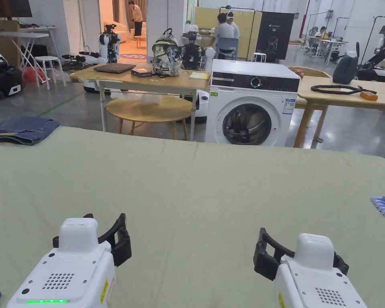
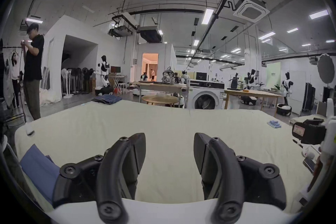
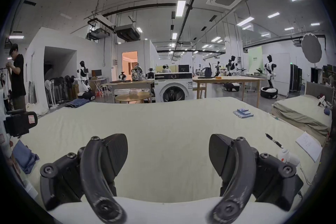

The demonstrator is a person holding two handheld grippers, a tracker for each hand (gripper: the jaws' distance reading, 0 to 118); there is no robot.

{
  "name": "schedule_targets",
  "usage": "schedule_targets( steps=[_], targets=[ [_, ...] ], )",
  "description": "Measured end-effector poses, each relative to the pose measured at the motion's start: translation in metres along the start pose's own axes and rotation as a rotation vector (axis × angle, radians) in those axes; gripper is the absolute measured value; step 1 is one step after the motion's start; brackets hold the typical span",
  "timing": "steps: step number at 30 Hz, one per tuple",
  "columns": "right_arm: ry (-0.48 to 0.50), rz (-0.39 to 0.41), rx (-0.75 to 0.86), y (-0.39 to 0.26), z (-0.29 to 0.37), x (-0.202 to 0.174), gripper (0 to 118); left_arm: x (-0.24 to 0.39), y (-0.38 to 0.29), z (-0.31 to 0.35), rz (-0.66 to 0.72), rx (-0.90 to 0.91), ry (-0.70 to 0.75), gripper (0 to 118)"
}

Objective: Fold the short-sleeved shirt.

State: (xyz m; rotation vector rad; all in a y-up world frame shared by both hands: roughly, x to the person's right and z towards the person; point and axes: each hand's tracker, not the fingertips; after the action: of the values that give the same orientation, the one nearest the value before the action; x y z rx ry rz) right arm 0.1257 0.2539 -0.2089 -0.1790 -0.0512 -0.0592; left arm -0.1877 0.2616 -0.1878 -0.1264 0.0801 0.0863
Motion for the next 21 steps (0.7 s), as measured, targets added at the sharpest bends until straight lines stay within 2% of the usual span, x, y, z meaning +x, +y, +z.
schedule_targets(
  steps=[3, 6, 11, 17, 21],
  targets=[
    [-0.027, -0.006, -0.023, 0.001, -0.004, -0.001, 94, -0.002, 0.0, 0.001, 0.014, -0.003, 0.006, 54],
    [-0.006, 0.002, -0.027, 0.0, -0.004, -0.001, 94, -0.002, 0.002, 0.005, 0.025, 0.002, 0.0, 54],
    [0.014, -0.033, -0.05, 0.001, -0.005, -0.002, 94, -0.001, 0.003, 0.006, 0.038, -0.003, -0.039, 54],
    [0.023, -0.061, -0.058, 0.006, 0.001, -0.006, 96, 0.01, -0.002, 0.008, -0.065, 0.009, -0.019, 54],
    [0.031, -0.08, -0.069, 0.009, 0.002, -0.007, 96, 0.01, -0.002, 0.009, -0.053, 0.019, -0.04, 54]
  ],
)
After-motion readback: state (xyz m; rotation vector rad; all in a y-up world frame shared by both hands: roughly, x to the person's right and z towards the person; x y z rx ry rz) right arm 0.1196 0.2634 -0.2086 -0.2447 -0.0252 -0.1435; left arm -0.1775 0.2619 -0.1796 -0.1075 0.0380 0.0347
